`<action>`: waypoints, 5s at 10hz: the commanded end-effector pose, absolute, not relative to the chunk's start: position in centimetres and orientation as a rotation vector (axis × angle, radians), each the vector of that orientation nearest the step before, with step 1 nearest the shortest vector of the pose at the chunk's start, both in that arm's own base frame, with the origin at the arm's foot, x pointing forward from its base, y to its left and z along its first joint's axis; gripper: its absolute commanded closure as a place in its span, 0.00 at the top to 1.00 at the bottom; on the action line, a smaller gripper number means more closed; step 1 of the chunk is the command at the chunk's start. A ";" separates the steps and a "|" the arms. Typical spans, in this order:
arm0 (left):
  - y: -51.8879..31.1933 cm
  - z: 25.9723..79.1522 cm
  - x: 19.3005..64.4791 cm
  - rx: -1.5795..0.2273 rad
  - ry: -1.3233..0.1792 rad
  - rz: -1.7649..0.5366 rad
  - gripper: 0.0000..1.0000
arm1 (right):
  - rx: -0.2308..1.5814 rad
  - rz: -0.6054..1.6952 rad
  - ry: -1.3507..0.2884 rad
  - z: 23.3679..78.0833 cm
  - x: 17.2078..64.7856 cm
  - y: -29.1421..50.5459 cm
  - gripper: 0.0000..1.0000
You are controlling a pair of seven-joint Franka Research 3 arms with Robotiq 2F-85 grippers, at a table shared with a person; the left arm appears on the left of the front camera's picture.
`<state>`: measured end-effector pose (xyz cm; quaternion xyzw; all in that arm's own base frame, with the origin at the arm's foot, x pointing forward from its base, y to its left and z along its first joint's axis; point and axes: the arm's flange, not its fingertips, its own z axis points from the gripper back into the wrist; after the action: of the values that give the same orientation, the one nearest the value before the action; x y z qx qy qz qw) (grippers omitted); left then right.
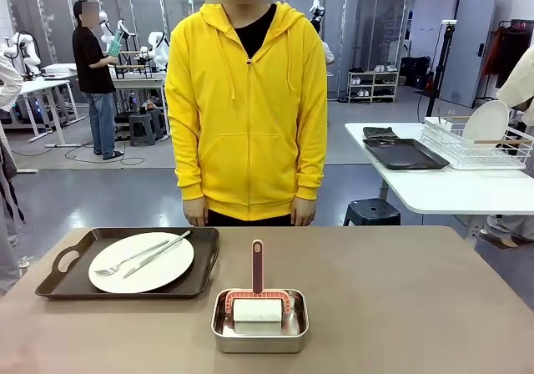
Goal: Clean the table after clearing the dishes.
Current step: When the right (or left) Handle tray is removed, use the right hand (or left hand) to clean the right (or left) side of the table with the Lint Roller.
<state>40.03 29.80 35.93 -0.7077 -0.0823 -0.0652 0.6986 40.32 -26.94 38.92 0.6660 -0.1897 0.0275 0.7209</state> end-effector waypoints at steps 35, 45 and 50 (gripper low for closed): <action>27.7 38.0 40.7 -1.475 -0.166 -0.268 1.00 | 1.359 0.094 -0.450 41.4 41.2 -30.7 1.00; 0.9 51.5 49.0 -0.701 -0.013 -0.984 1.00 | 1.359 0.094 -0.450 41.4 41.2 -30.7 1.00; -6.5 50.2 46.9 -0.585 0.002 -1.159 1.00 | 1.359 0.094 -0.450 41.4 41.2 -30.7 1.00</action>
<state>48.39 -7.99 50.70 -0.2796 0.0223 -0.5299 0.8004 41.50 -30.92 41.17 0.6204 -0.2032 0.0402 0.7564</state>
